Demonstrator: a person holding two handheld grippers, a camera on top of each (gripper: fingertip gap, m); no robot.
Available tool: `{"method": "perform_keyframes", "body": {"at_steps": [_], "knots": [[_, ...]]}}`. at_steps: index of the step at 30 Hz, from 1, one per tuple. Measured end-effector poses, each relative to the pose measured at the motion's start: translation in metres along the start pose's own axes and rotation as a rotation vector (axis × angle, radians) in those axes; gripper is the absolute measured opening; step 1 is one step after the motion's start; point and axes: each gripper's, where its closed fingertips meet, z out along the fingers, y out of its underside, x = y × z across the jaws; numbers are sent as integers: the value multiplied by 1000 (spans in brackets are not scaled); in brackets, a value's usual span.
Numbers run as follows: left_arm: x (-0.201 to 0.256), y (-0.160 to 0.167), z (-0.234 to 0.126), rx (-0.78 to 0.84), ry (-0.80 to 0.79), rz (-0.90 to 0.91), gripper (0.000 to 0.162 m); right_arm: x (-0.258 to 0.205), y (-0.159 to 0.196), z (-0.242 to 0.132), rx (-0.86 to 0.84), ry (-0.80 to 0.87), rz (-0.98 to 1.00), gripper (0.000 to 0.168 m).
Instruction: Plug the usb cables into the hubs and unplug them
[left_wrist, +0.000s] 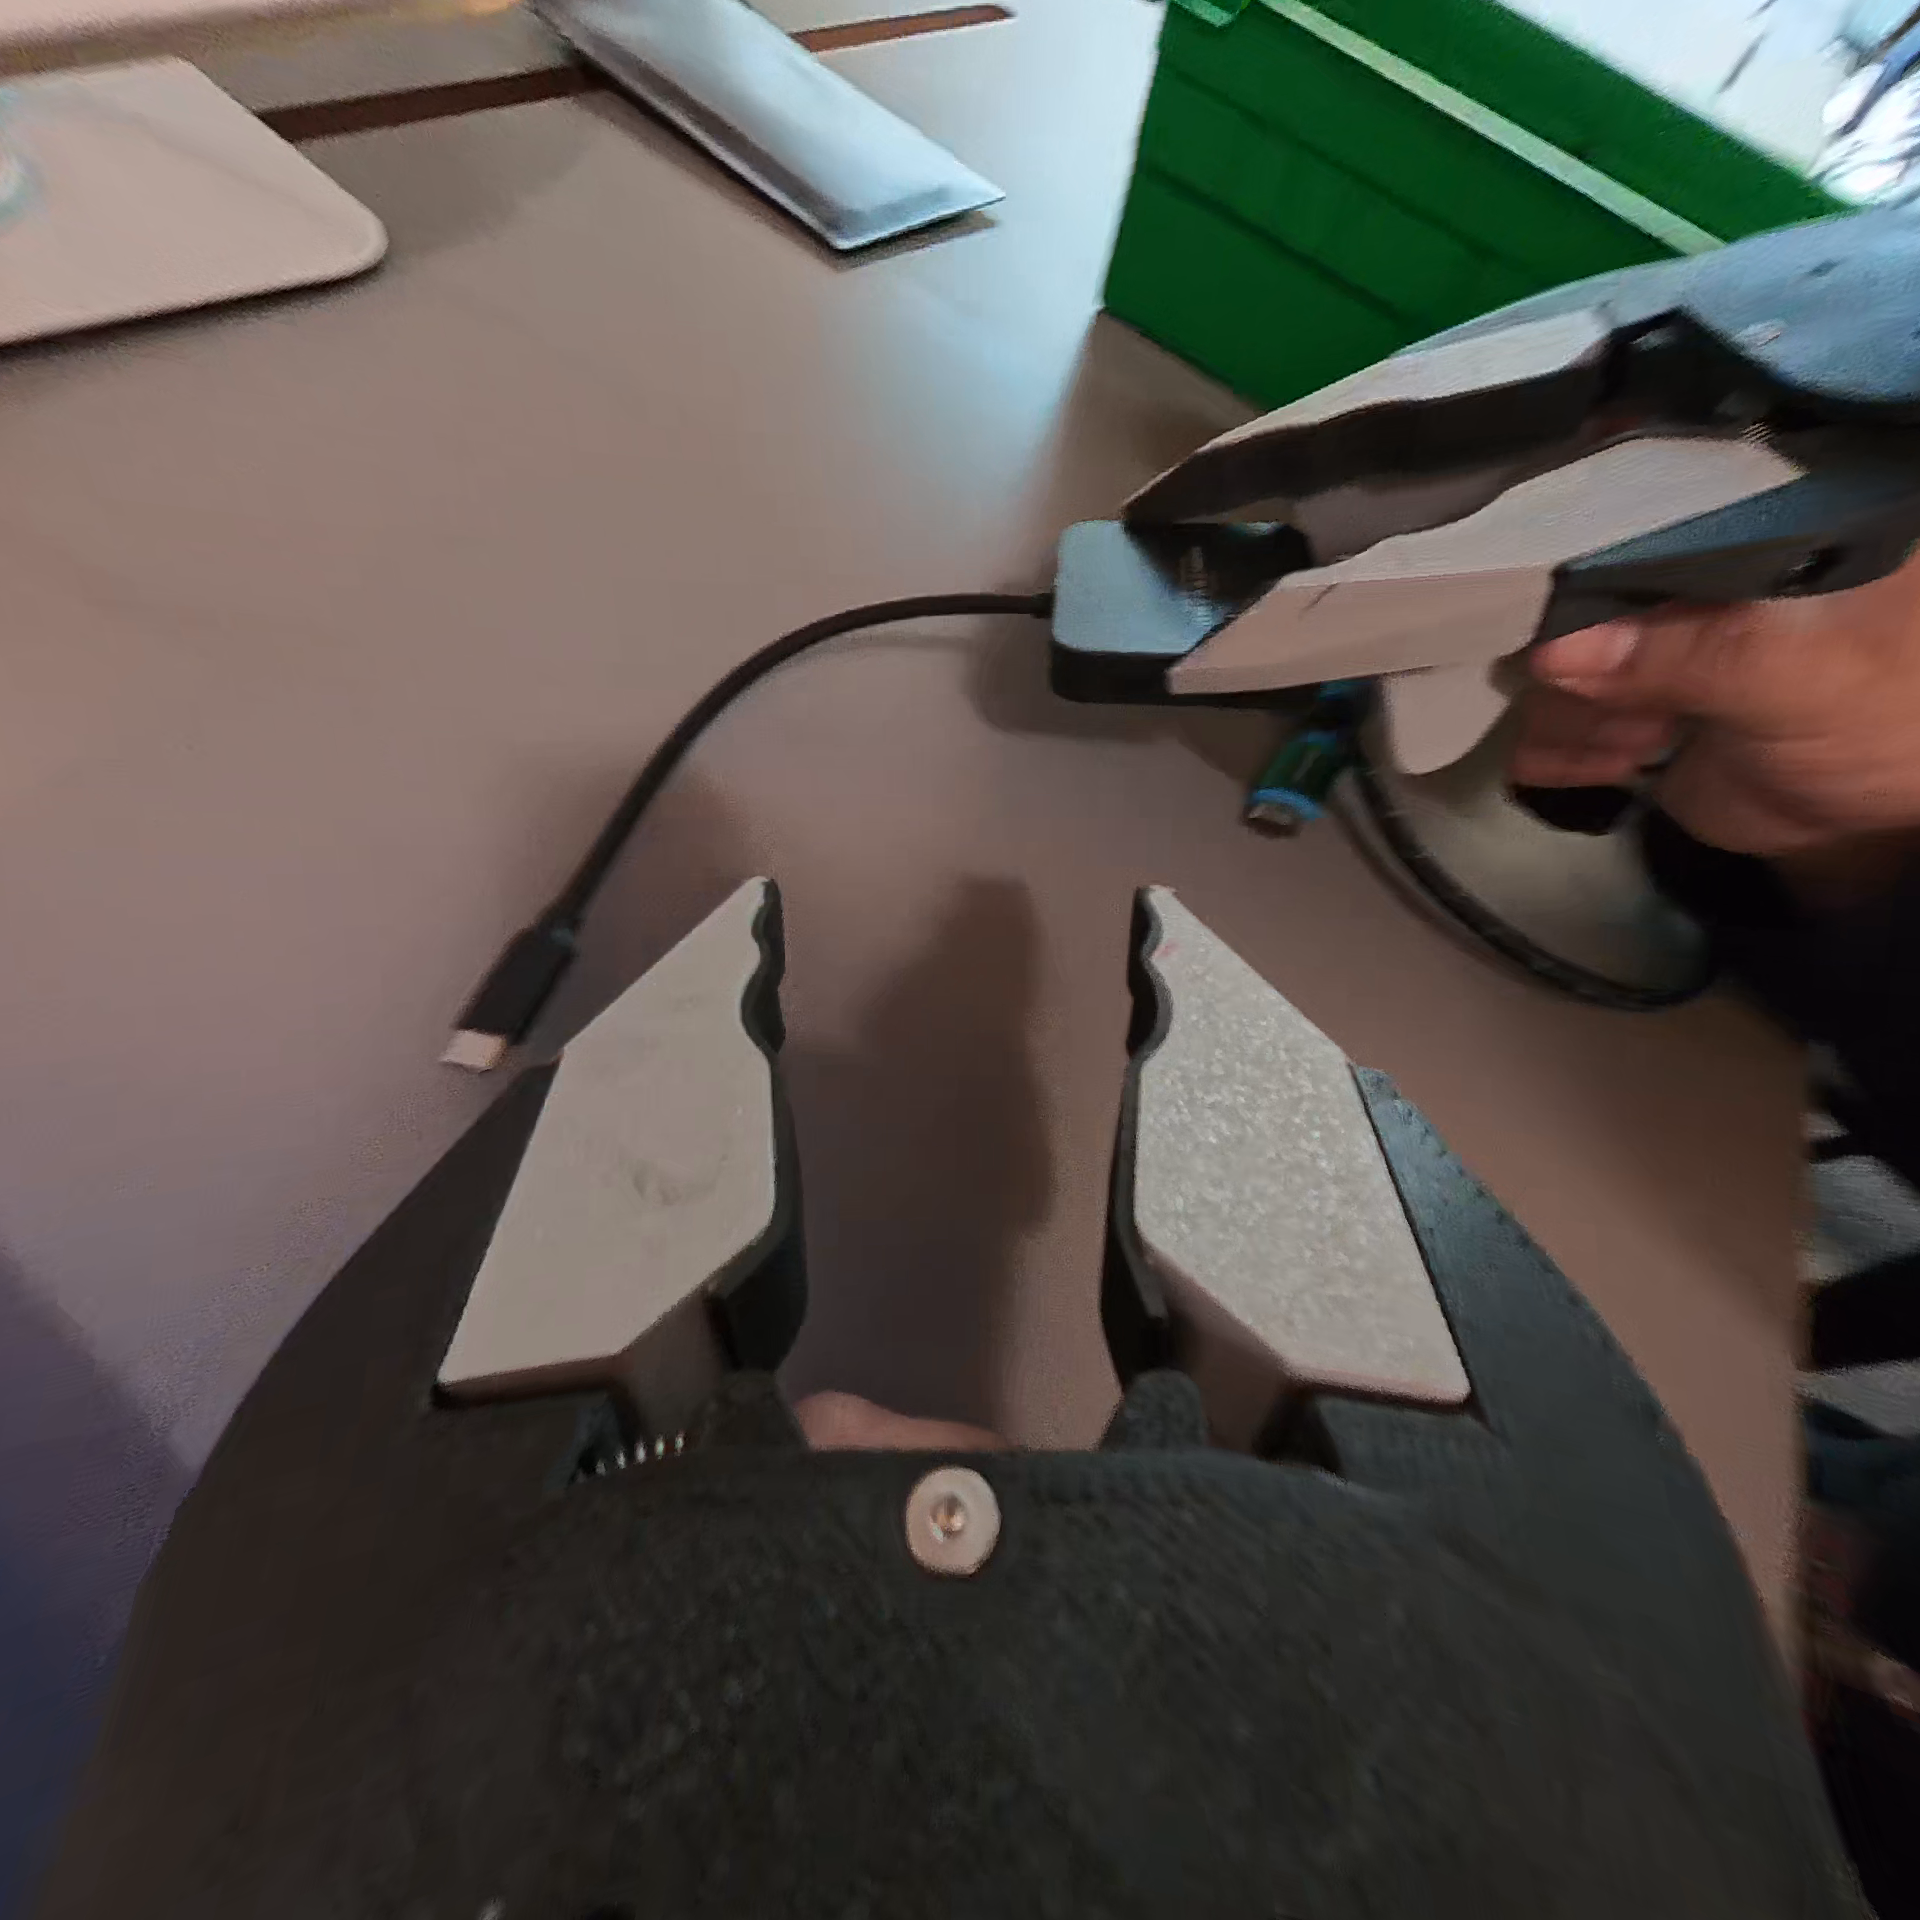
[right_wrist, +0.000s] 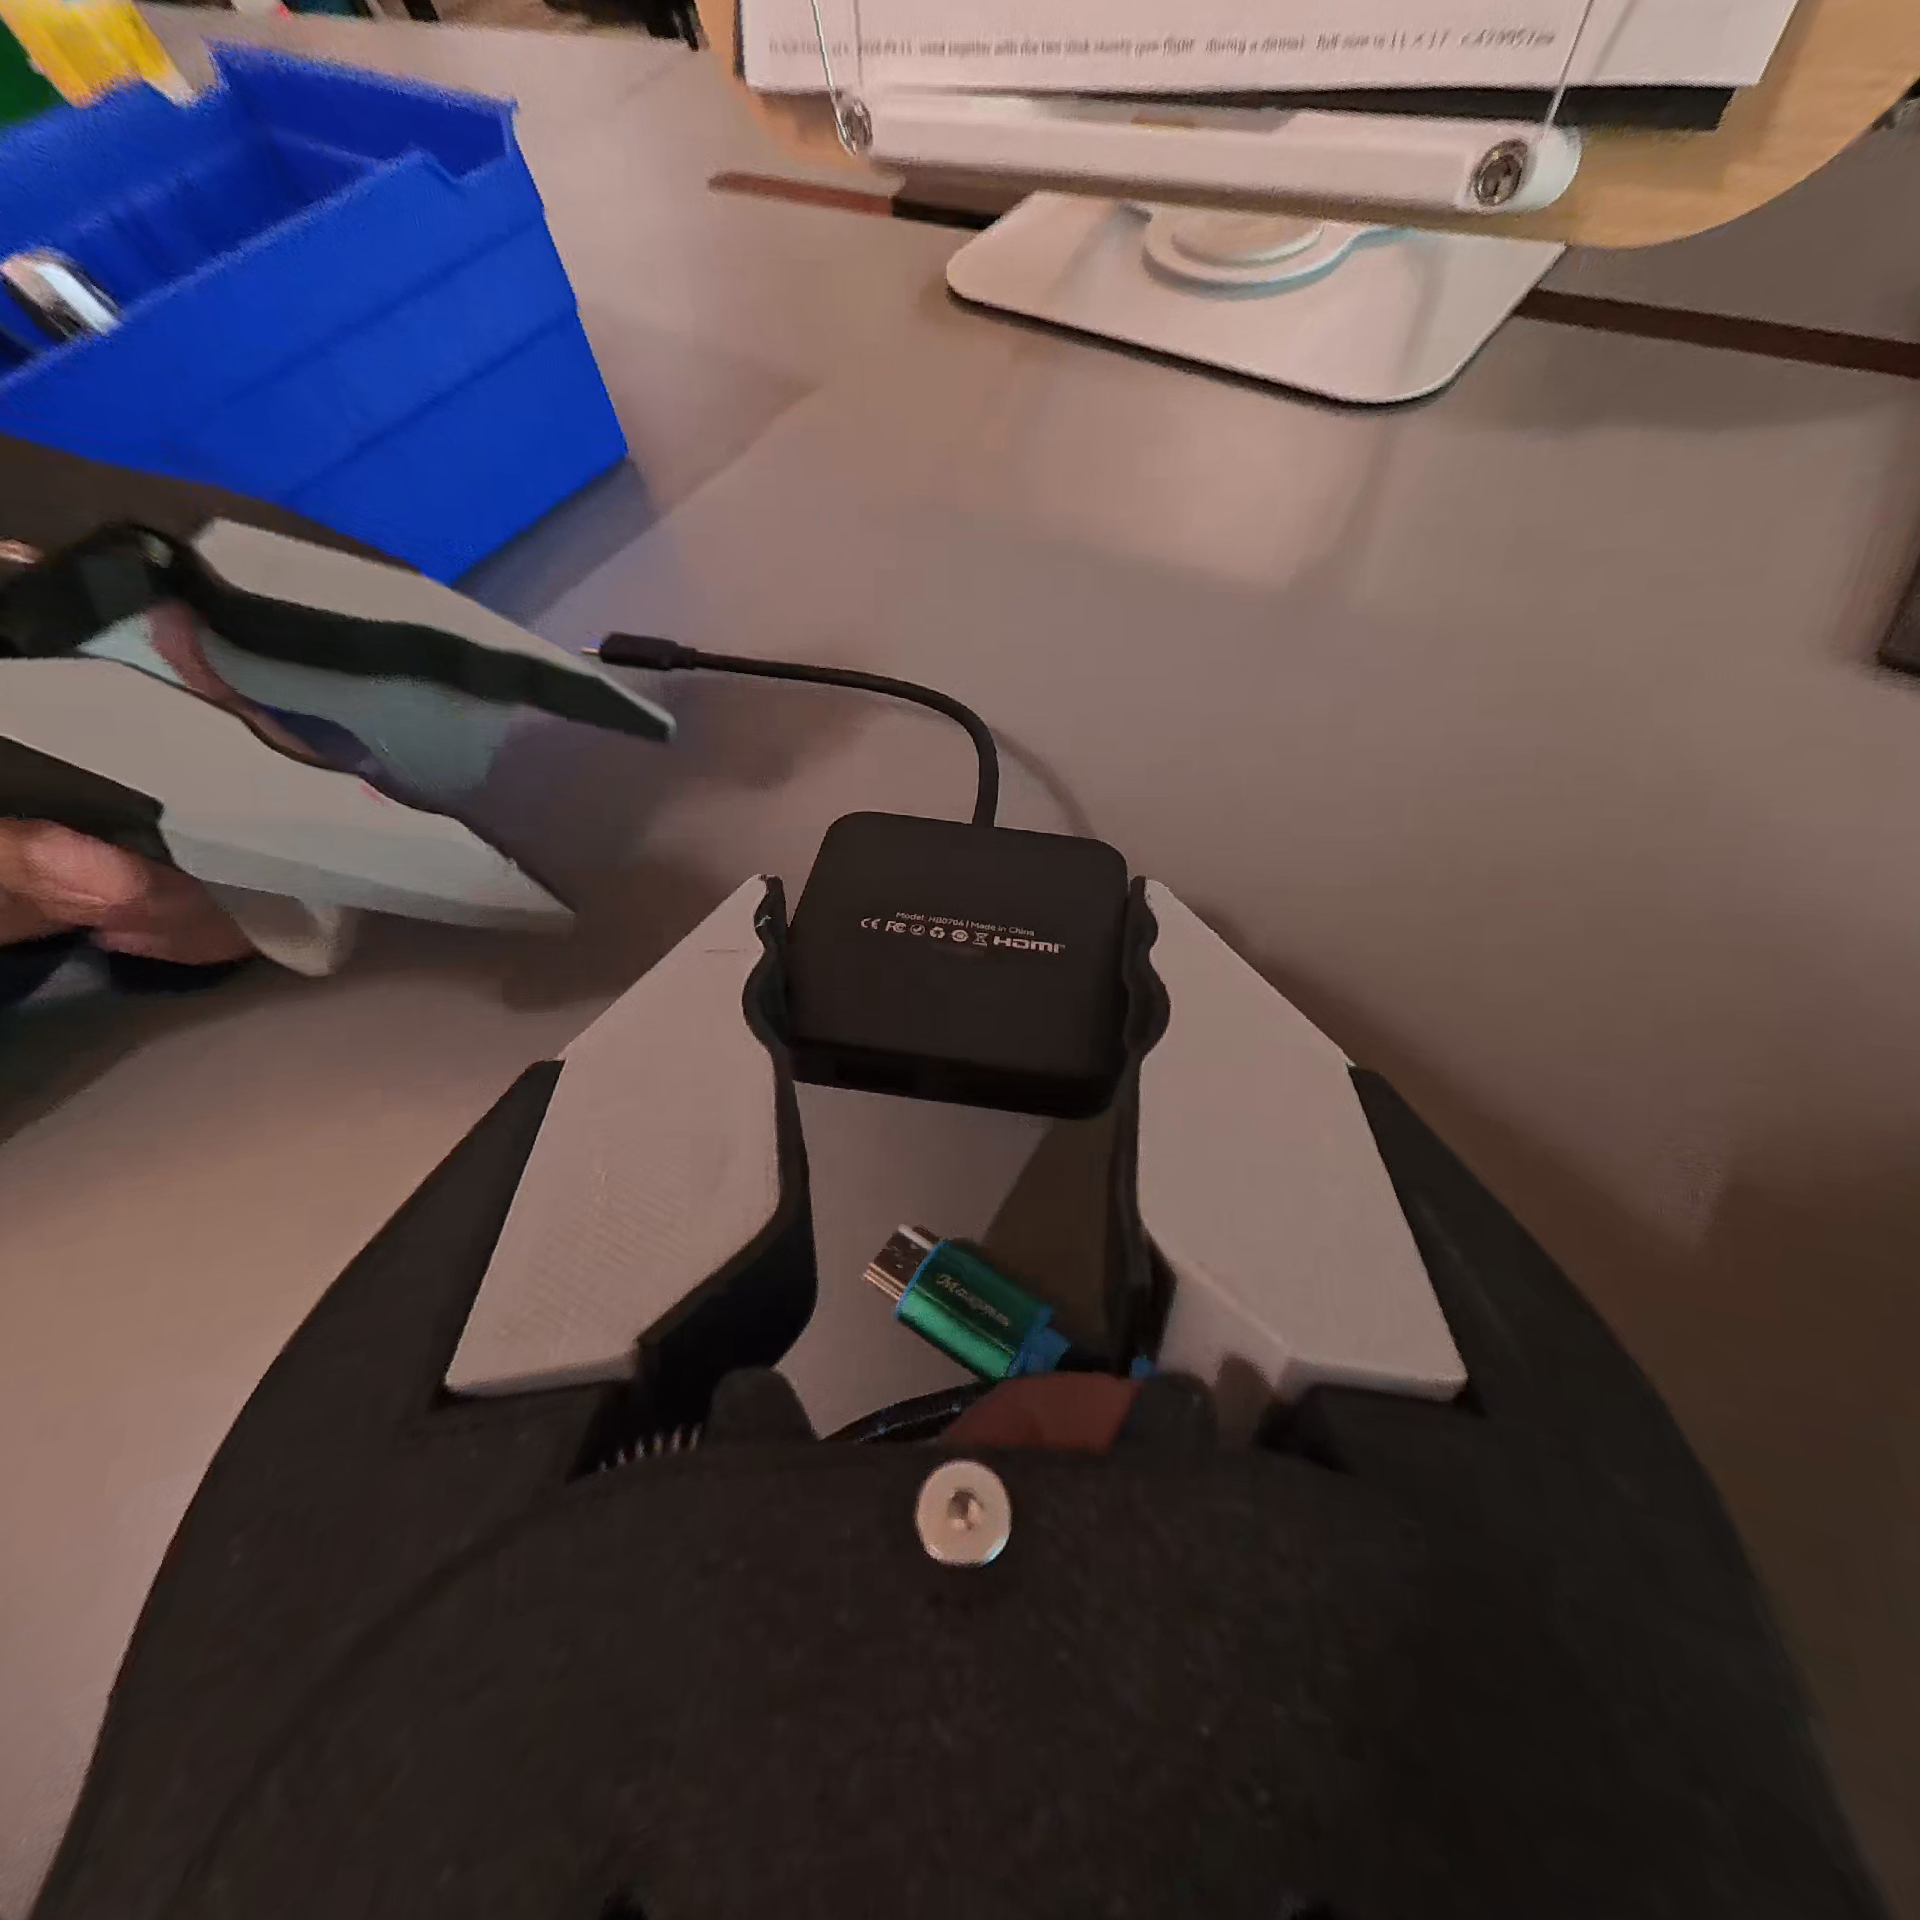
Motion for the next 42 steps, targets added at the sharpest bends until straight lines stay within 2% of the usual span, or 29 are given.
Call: {"method": "perform_keyframes", "body": {"at_steps": [3,5,6,7,8,9,11,14,18,21,26,27,29,30,32,34,36,37,42], "knots": [[21,-7,0,34,160,-120,65,-9,-10,-9,59,-74,43,62],[30,-10,1,48,246,-189,64,-11,-28,-23,171,-101,60,0],[33,-11,1,50,275,-216,63,-17,-42,-35,259,-160,73,0],[36,-10,1,45,304,-227,63,-25,-49,-43,289,-234,106,0],[34,-7,2,36,296,-225,55,-31,-50,-46,279,-285,116,0],[28,-6,4,34,261,-217,53,-31,-43,-42,235,-276,97,0],[21,-3,6,15,215,-220,54,-16,-19,-24,106,-155,36,0],[15,-3,6,19,180,-208,53,-23,4,-12,-8,-137,44,36],[6,-4,2,29,121,-168,53,-52,19,-11,-121,-154,-44,50],[2,-6,-1,40,95,-153,54,-81,26,-21,-162,-189,-205,50],[-5,-10,-5,58,59,-144,54,-144,54,-44,-280,-433,-419,45],[-7,-8,-5,49,50,-144,54,-151,63,-46,-331,-462,-443,42],[-11,0,-3,12,22,-133,54,-158,76,-50,-415,-501,-510,23],[-13,6,-3,-17,9,-122,54,-157,82,-51,-453,-504,-543,20],[-8,18,-4,-83,25,-96,52,-140,90,-45,-538,-449,-571,21],[3,26,-8,-120,58,-71,50,-109,88,-28,-603,-325,-561,21],[13,30,-15,-125,81,-70,50,-84,78,-7,-616,-218,-539,6],[18,32,-19,-130,90,-58,49,-75,71,4,-604,-187,-530,10],[32,60,-31,-229,80,6,49,-21,20,69,-457,74,-568,9]]}}
